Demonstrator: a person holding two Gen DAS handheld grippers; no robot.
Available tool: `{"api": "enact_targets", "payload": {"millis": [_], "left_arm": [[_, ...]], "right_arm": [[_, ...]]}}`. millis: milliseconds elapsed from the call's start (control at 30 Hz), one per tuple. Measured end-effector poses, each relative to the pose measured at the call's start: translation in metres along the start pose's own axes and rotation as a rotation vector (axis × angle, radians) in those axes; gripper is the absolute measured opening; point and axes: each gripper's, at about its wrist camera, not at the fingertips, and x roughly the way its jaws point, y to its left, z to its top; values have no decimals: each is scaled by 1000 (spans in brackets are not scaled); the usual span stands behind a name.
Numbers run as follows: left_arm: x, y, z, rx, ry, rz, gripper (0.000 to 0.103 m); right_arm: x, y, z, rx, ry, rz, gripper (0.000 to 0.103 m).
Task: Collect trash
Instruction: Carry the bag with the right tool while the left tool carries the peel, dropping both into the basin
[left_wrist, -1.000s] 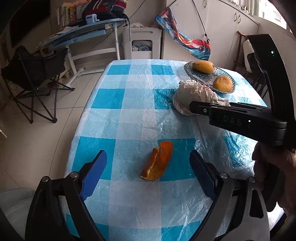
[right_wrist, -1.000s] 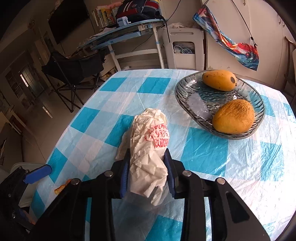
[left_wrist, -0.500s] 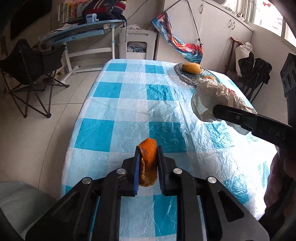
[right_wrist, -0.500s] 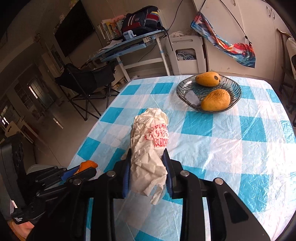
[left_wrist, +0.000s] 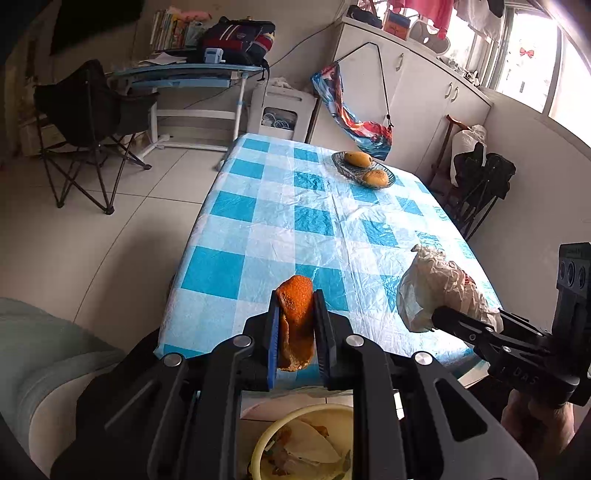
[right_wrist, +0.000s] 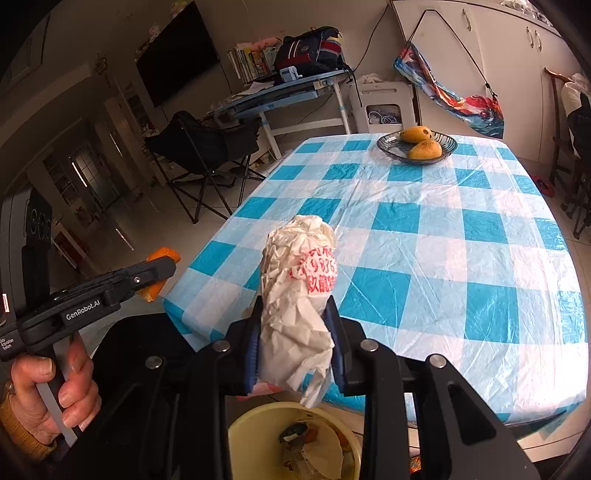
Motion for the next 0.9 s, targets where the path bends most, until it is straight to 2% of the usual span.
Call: {"api": "enact_targets", "payload": {"millis": [200,433,533,567,667,700,900], "left_arm": [[-36,5,-12,4,-39,-15,17],[-66,9,-24,-9,-73,-25,17],[-75,10,-29,-8,-80,-26,17],[-78,10,-31,-6,-82,-26,17],[-85,9,-36,-1,-82,-27,17],[-86,9,-38,2,-78,-30,17],[-81,-4,-53,40,-22,-57,17]], "right_arm": [[-22,22,-35,-18,46,2,32],[-13,48,-82,-78,247,-2,33],[-7,56,-95,-106,325,-3,42],[-8,58,-97,-114,330,-16,48],[-19,55,-98,-88,284,-29,56],[-26,52,-96,-64,253,-27,60],[-68,30,-81,60,31,-7,67]]}}
